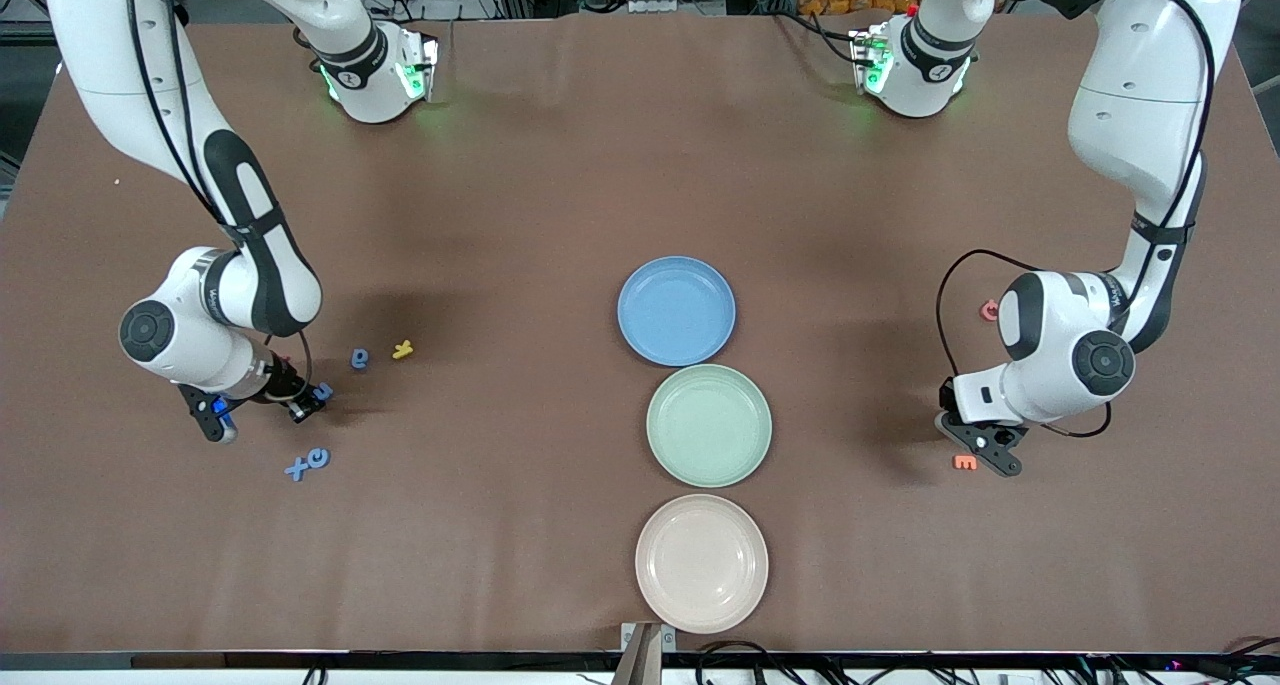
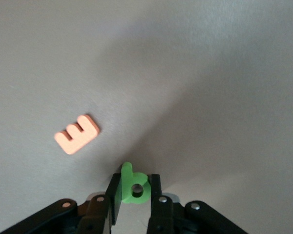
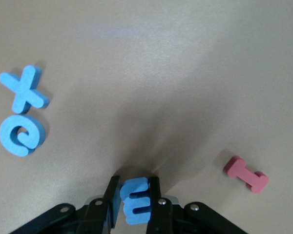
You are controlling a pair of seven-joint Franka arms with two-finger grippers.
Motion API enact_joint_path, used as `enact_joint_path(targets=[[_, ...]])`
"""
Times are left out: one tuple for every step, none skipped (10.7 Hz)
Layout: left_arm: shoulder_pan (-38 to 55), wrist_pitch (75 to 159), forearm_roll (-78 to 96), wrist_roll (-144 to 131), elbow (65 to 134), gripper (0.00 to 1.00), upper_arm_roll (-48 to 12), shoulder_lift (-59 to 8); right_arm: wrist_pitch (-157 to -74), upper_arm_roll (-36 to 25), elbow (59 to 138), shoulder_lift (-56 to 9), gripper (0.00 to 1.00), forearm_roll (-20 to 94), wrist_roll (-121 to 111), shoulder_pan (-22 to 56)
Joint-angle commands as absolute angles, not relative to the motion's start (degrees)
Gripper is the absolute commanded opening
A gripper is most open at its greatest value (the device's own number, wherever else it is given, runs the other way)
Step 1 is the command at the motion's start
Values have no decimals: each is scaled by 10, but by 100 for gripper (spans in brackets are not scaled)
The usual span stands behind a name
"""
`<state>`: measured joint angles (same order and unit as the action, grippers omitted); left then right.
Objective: Sort letters by color into matching plates
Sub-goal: 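Grasp the blue E with the right gripper while the left gripper grasps green b, then carry the blue E to the blue plate while the left gripper carries b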
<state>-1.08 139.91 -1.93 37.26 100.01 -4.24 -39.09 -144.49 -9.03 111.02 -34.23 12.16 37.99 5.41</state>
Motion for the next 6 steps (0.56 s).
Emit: enact_joint_path(targets=[[-10, 1390, -29, 352, 1003, 0, -46, -352, -1443, -86, 1118, -326, 2, 108, 225, 75], [0, 1367, -28, 324, 1002, 0, -46, -336, -1419, -86, 1112, -314, 3, 85, 156, 75], [8, 1353, -21, 291, 1002, 0, -47, -322, -1398, -86, 1098, -308, 3, 70, 111, 76], [19, 1344, -19, 238, 1003, 0, -53, -310, -1371, -85, 1083, -304, 3, 62, 80, 83], [25, 1339, -12, 172, 1003, 0, -68, -306, -1344, -84, 1070, -298, 3, 60, 69, 91], [32, 1339, 6, 99, 1002, 0, -88, -304, -1314, -80, 1057, -291, 3, 60, 74, 107]])
